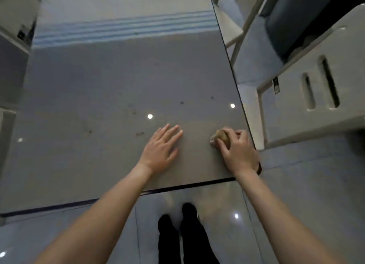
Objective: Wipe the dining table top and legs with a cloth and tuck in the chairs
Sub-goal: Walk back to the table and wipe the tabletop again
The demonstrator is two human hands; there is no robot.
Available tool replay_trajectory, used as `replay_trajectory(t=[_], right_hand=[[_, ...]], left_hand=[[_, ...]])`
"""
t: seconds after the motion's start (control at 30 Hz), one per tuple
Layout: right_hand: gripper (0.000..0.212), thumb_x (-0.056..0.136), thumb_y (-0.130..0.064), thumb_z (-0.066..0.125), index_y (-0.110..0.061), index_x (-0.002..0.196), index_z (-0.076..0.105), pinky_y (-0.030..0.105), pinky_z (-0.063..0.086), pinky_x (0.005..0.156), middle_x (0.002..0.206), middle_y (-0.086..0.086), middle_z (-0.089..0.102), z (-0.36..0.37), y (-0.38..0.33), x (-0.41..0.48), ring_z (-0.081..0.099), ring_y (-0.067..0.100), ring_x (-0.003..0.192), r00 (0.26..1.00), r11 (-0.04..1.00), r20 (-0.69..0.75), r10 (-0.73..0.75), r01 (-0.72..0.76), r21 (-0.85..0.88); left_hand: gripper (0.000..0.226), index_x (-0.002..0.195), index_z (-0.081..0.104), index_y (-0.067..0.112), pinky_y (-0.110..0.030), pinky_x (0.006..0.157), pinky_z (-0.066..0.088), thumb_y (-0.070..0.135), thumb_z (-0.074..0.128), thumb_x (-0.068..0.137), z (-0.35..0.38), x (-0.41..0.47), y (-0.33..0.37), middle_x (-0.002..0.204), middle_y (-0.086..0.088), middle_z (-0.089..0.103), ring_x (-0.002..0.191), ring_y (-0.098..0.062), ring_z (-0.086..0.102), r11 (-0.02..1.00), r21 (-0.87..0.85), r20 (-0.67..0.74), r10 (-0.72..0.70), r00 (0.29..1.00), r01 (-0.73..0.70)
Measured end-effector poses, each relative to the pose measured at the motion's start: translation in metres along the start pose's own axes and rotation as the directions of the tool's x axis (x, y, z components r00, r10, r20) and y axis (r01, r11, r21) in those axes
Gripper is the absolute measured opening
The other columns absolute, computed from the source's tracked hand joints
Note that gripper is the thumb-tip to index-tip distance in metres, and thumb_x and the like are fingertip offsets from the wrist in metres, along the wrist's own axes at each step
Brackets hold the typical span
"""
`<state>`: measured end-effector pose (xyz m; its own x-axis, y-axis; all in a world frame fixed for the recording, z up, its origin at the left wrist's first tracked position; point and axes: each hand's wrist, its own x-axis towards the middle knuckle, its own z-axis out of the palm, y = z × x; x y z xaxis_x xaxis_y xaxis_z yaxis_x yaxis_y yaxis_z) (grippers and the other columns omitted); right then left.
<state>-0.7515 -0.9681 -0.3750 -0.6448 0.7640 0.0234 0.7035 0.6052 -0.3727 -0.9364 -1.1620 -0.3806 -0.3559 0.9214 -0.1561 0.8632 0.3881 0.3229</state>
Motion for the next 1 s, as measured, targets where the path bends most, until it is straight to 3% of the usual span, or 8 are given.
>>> replay_trajectory(t=[0.2, 0.33, 0.43, 0.53, 0.67, 0.8, 0.87, 1.0], right_hand=[[0.04, 0.085, -0.047, 0.06, -0.019, 0.112, 0.069, 0.033, 0.045, 0.06, 0.094, 0.011, 0.056, 0.006, 0.027, -0.038, 0.058, 0.026, 0.077, 0.937, 0.937, -0.001, -0.35, 0.35, -0.006], [0.041, 0.085, -0.053, 0.057, -0.024, 0.113, 0.066, 0.035, 0.05, 0.047, 0.096, 0.008, 0.055, -0.002, 0.048, 0.002, 0.06, 0.026, 0.071, 0.975, 0.976, -0.065, -0.214, 0.211, -0.055], [0.043, 0.086, -0.056, 0.055, -0.025, 0.116, 0.06, 0.04, 0.054, 0.059, 0.105, 0.008, 0.049, 0.009, 0.034, 0.071, 0.058, 0.029, 0.086, 0.995, 0.999, -0.093, -0.028, 0.029, 0.011], [0.041, 0.088, -0.049, 0.06, -0.019, 0.115, 0.061, 0.033, 0.047, 0.067, 0.106, 0.012, 0.049, 0.015, 0.01, 0.132, 0.056, 0.03, 0.091, 0.993, 1.0, -0.119, -0.01, 0.012, 0.015], [0.033, 0.086, -0.037, 0.067, -0.017, 0.111, 0.062, 0.032, 0.046, 0.059, 0.096, 0.016, 0.053, 0.024, -0.018, 0.082, 0.056, 0.032, 0.081, 0.965, 0.964, -0.042, -0.259, 0.261, 0.041], [0.033, 0.096, -0.037, 0.054, -0.014, 0.118, 0.059, 0.032, 0.046, 0.066, 0.095, 0.012, 0.05, 0.018, 0.014, -0.005, 0.053, 0.027, 0.076, 0.785, 0.782, 0.087, -0.614, 0.59, 0.198], [0.036, 0.098, -0.041, 0.049, -0.014, 0.117, 0.062, 0.029, 0.042, 0.067, 0.094, 0.012, 0.051, 0.009, 0.035, 0.01, 0.054, 0.025, 0.075, 0.738, 0.744, 0.106, -0.666, 0.647, 0.167], [0.036, 0.089, -0.048, 0.058, -0.018, 0.105, 0.069, 0.029, 0.043, 0.057, 0.092, 0.01, 0.054, 0.01, 0.036, 0.119, 0.058, 0.027, 0.07, 0.915, 0.917, -0.055, -0.399, 0.4, -0.003]], left_hand=[[0.06, 0.149, 0.031, 0.025, -0.037, 0.12, 0.013, 0.04, 0.038, 0.091, 0.014, 0.002, -0.004, 0.155, 0.003, 0.03, 0.146, -0.022, 0.021, 0.999, 0.044, -0.006, -0.001, 1.0, 0.001], [0.063, 0.148, 0.033, 0.026, -0.035, 0.119, 0.013, 0.038, 0.043, 0.086, 0.012, 0.004, -0.005, 0.155, 0.006, 0.03, 0.145, -0.019, 0.022, 1.0, 0.004, -0.037, -0.004, 0.999, 0.004], [0.064, 0.148, 0.033, 0.026, -0.036, 0.12, 0.015, 0.036, 0.045, 0.085, 0.014, 0.005, -0.008, 0.155, 0.007, 0.029, 0.146, -0.018, 0.021, 1.0, -0.017, -0.047, 0.0, 0.999, -0.001], [0.064, 0.147, 0.034, 0.026, -0.037, 0.119, 0.016, 0.034, 0.044, 0.085, 0.014, 0.007, -0.008, 0.155, 0.008, 0.029, 0.146, -0.017, 0.02, 1.0, -0.03, -0.05, -0.003, 0.999, 0.001], [0.065, 0.147, 0.034, 0.026, -0.035, 0.12, 0.014, 0.034, 0.045, 0.084, 0.011, 0.007, -0.006, 0.155, 0.006, 0.03, 0.146, -0.017, 0.019, 1.0, -0.011, -0.019, -0.013, 1.0, 0.013], [0.063, 0.146, 0.036, 0.026, -0.035, 0.12, 0.015, 0.034, 0.045, 0.085, 0.007, 0.008, -0.003, 0.154, 0.006, 0.032, 0.145, -0.017, 0.021, 0.999, -0.021, -0.01, -0.031, 0.999, 0.031], [0.063, 0.147, 0.035, 0.026, -0.035, 0.119, 0.016, 0.034, 0.046, 0.085, 0.007, 0.007, -0.004, 0.154, 0.006, 0.032, 0.146, -0.017, 0.021, 0.999, -0.026, -0.014, -0.021, 1.0, 0.02], [0.063, 0.146, 0.037, 0.026, -0.038, 0.118, 0.02, 0.031, 0.048, 0.084, 0.01, 0.008, -0.006, 0.154, 0.006, 0.032, 0.146, -0.017, 0.022, 0.999, -0.042, -0.047, -0.021, 0.999, 0.019]])
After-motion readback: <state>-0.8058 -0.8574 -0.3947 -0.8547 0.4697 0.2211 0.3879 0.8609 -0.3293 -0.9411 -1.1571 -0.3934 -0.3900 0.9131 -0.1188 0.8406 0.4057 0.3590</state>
